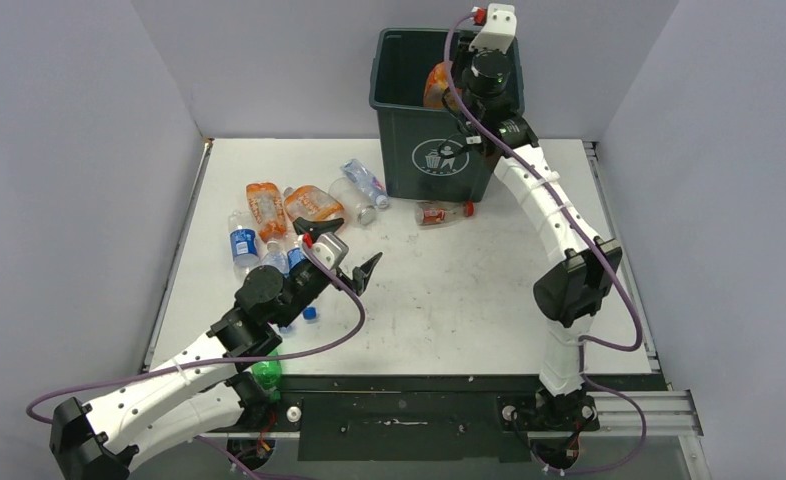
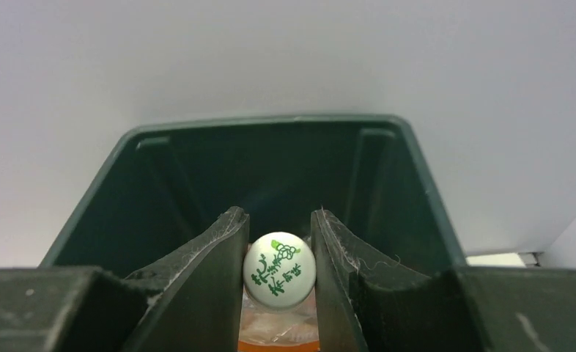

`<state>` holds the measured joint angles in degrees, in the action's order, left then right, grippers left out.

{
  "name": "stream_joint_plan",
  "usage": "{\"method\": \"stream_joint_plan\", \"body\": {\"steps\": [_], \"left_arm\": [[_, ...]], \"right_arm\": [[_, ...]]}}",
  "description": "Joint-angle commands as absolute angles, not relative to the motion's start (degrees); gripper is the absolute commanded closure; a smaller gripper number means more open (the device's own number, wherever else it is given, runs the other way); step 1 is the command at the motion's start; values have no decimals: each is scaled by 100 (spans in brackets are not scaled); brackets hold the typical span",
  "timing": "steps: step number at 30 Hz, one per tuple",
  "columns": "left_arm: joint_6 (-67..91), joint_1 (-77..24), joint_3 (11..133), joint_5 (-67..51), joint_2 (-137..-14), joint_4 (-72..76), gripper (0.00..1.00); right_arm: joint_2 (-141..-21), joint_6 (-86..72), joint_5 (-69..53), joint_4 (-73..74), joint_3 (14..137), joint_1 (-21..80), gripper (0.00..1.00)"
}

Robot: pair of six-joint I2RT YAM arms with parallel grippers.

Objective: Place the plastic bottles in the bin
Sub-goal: Place the plastic bottle in the trash bin.

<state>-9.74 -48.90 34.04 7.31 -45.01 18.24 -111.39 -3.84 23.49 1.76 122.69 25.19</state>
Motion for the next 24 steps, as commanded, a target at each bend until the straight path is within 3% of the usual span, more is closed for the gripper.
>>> {"method": "stream_joint_plan", "body": {"steps": [1,19,20,21,22,24], "left_arm": [[-979,-4814,3495,726,-4432,2100,4],[-940,-4794,3533,616,-4632,2035,4],[-940,-4800,3533,620,-4632,2037,4],[-939,-4798,3533,623,-4632,2039,4],[-940,-4791,3532,633,-4624,2028,4],[-940,-4798,3525,641,-4614,2043,4]], "right_arm": [[-10997,-795,1850,596,12759,2557,95],[-11641,-1229,1451,1843,12776,2398,95],[-11664,-1268,1415,1870,12801,2397,86],[-11660,-1311,1371,1877,12799,2396,60],[-11630,-1367,1301,1857,12781,2396,41],[-11466,-1516,1195,1724,12711,2402,21]]}}
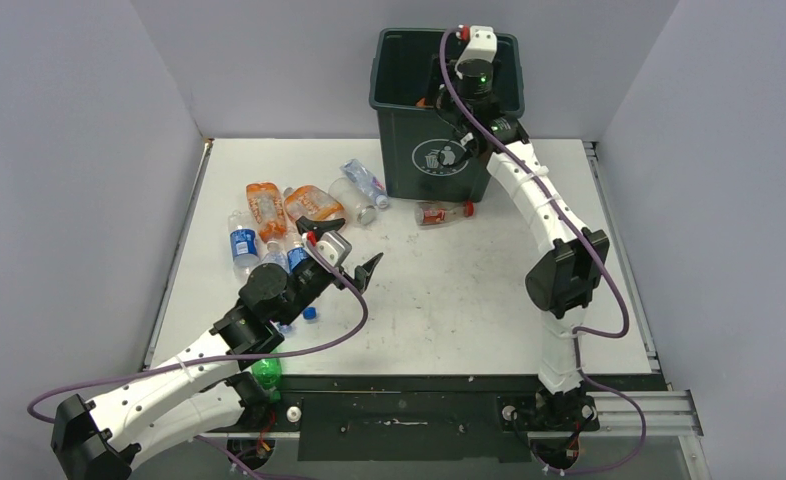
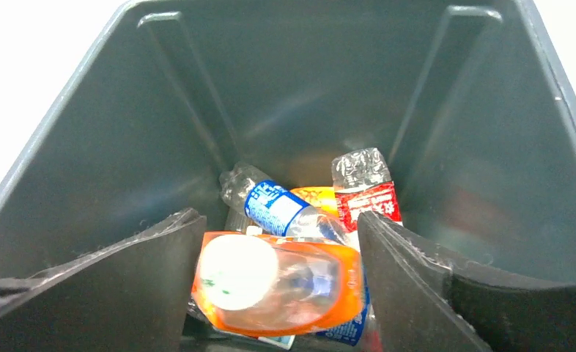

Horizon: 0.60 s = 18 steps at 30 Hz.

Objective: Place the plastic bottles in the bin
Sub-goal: Place the plastic bottle in the trash bin.

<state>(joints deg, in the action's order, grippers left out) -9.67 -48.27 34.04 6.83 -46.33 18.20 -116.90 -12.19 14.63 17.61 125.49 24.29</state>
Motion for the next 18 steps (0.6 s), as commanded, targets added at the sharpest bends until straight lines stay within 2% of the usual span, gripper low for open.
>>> {"method": "stream_joint_plan", "body": {"steps": [1,4,9,14,18], "left_arm": [[-939,-4791,3524,651,-4612,2041,4],[-940,-4785,3524,650,-4614,2055,4],[-905,-4757,3518,667,-4606,2082,4],[-880,-4747,3505,702,-4623,2108,4],[-870,-4758,3506,689,-4664,2098,4]], "right_arm": [[-11380,-1580,1155,1645,12706,2399,17],[-11191,-1696,1066,1505,12903,2425,11],[-10673,-1825,1057,1314,12989,2590,8],[-9589,-1433,1538,503,11541,3224,8],[-8709,-1652,1398,46,10285,3323,10]]}}
